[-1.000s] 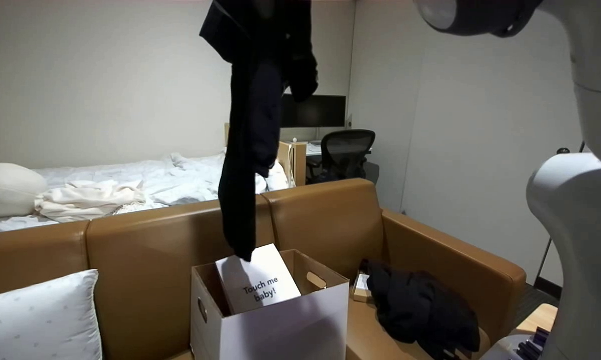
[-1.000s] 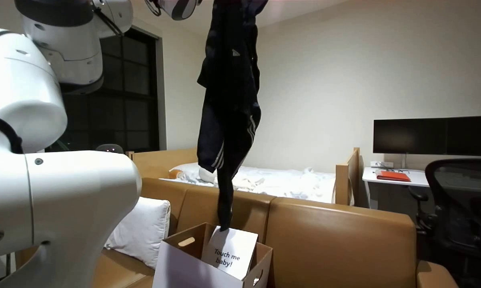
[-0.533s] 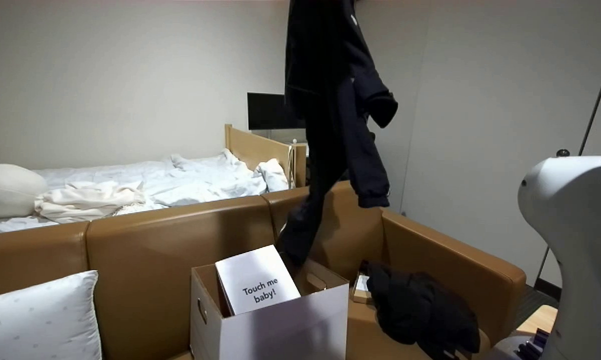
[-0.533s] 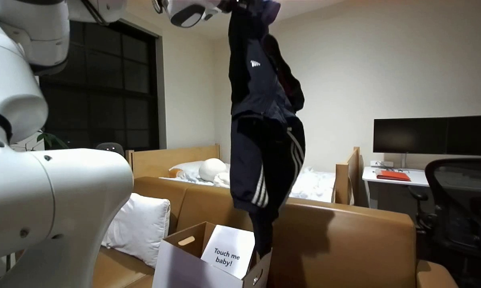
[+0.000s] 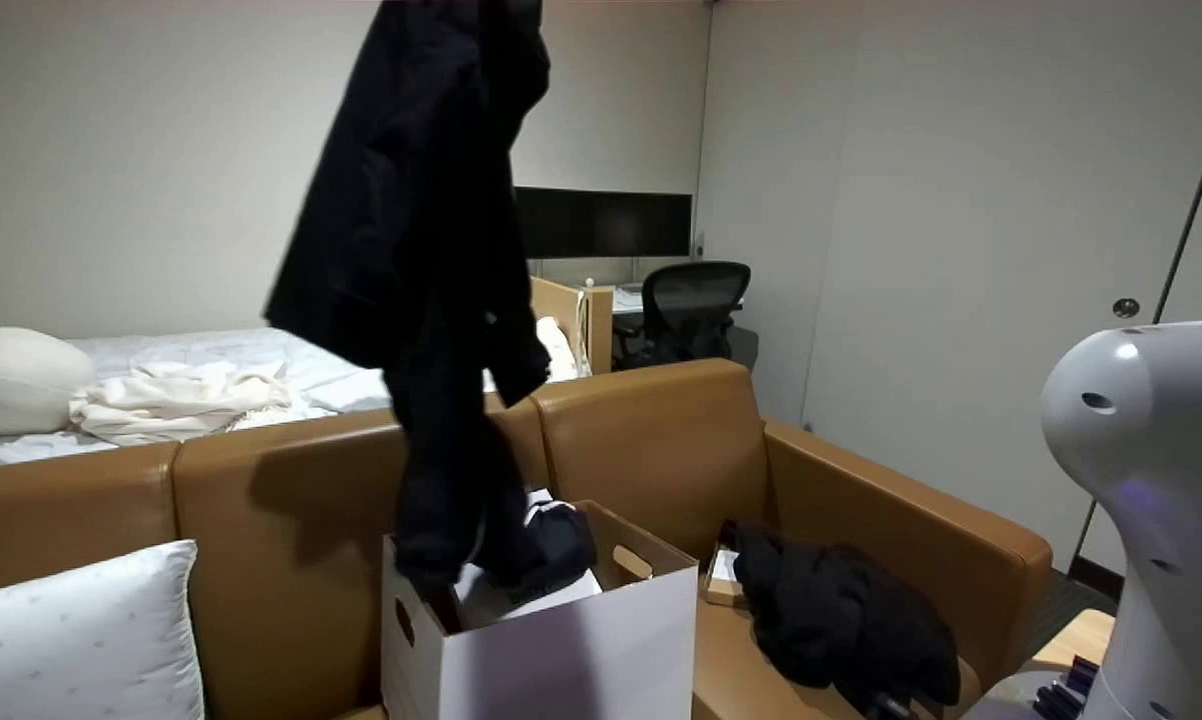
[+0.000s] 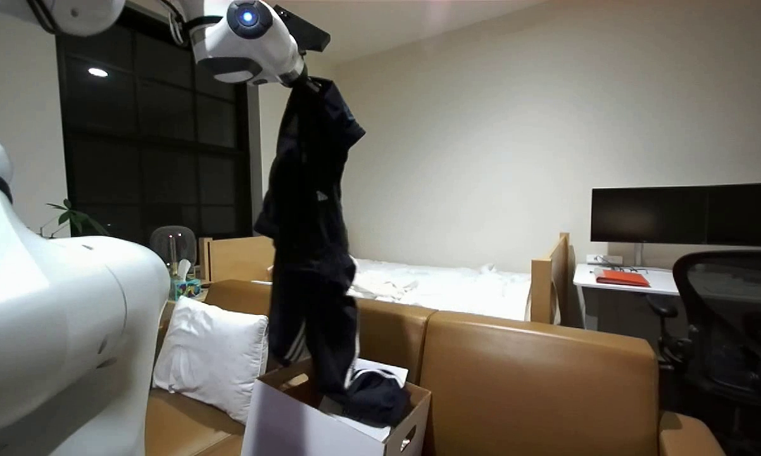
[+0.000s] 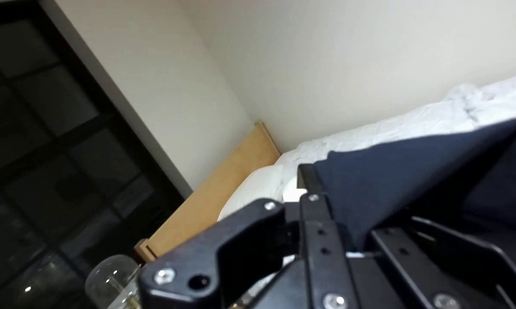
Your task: Put the jersey in the box
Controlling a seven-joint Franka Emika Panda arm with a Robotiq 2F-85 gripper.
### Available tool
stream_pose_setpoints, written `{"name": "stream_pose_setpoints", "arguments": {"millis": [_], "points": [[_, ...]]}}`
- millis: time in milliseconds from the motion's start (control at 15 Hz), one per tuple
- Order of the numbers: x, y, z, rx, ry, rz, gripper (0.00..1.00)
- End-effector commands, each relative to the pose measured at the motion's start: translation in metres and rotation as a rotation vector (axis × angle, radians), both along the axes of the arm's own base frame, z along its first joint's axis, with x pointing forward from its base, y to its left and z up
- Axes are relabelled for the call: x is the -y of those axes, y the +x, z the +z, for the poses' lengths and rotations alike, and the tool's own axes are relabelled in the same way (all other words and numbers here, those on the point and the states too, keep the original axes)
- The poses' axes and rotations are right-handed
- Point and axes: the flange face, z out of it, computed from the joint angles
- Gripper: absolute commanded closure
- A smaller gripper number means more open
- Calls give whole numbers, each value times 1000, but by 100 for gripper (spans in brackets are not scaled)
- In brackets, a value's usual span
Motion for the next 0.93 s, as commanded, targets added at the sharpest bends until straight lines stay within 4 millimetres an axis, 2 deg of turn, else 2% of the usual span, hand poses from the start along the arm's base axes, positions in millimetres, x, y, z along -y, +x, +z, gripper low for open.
{"name": "stream_pose_setpoints", "arguments": {"millis": [0, 133, 400, 533, 600, 667, 733, 867], "points": [[25, -12, -33, -45, -1, -16, 99], [68, -5, -51, -88, 7, -128, 99], [172, -3, -53, -100, 48, -356, 99], [209, 0, -53, -103, 59, -436, 99], [221, 3, -57, -108, 59, -458, 99], [219, 8, -67, -127, 43, -458, 99], [212, 13, -79, -156, 39, -441, 99], [177, 21, -105, -205, 13, -365, 99]]}}
